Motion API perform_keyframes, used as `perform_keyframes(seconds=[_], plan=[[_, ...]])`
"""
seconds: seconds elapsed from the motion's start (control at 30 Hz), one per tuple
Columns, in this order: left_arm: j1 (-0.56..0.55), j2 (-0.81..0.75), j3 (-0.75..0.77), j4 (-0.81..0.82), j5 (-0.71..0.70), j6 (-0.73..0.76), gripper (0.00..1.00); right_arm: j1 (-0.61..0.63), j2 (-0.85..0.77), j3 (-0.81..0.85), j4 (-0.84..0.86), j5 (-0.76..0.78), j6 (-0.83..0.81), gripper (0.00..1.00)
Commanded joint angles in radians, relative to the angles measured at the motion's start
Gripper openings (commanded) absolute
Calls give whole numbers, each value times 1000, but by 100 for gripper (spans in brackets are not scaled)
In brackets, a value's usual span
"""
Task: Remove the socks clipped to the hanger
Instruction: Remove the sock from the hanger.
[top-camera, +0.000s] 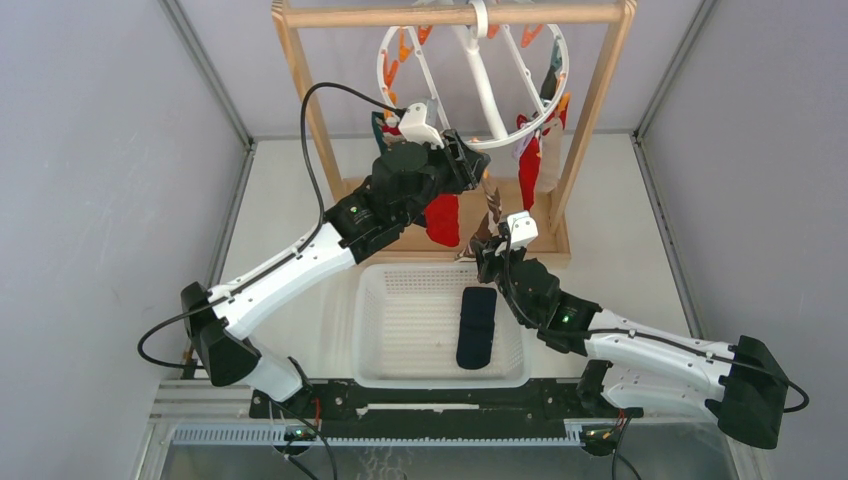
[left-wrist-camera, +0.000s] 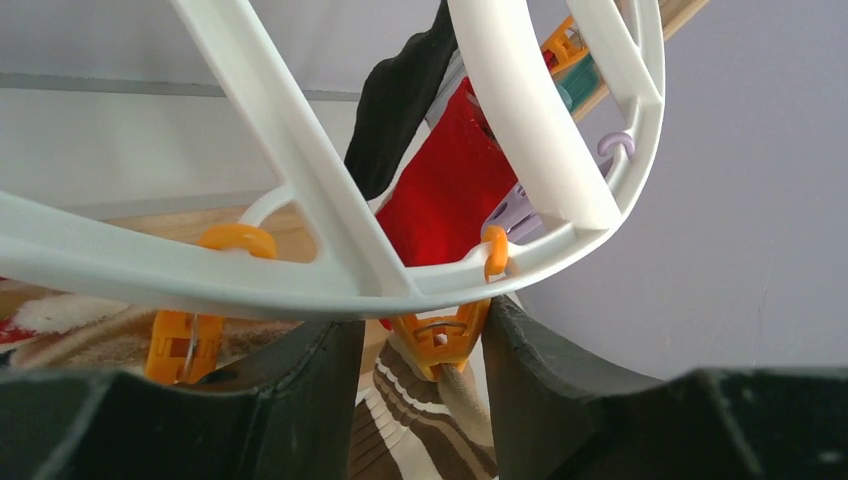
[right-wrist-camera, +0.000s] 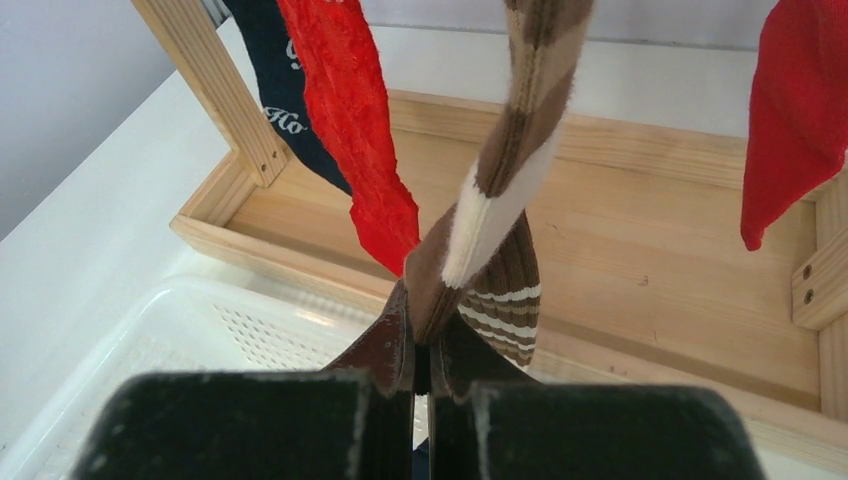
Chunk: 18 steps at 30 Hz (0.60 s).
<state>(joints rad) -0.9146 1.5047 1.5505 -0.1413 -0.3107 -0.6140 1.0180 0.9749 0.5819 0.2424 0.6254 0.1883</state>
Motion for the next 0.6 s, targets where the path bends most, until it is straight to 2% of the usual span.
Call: perform_keyframes(seconds=[0.0,0.4,0.57], plan=[[-6,-21,56,33,-18,-13,50,11,2,44,29,17,16,0],[-7,-44,45,44,-32,-12,55,11,7,44,24,19,21,0],[-6,-55,33,58,-39,-12,47,11,9,44,24,19,22,0]])
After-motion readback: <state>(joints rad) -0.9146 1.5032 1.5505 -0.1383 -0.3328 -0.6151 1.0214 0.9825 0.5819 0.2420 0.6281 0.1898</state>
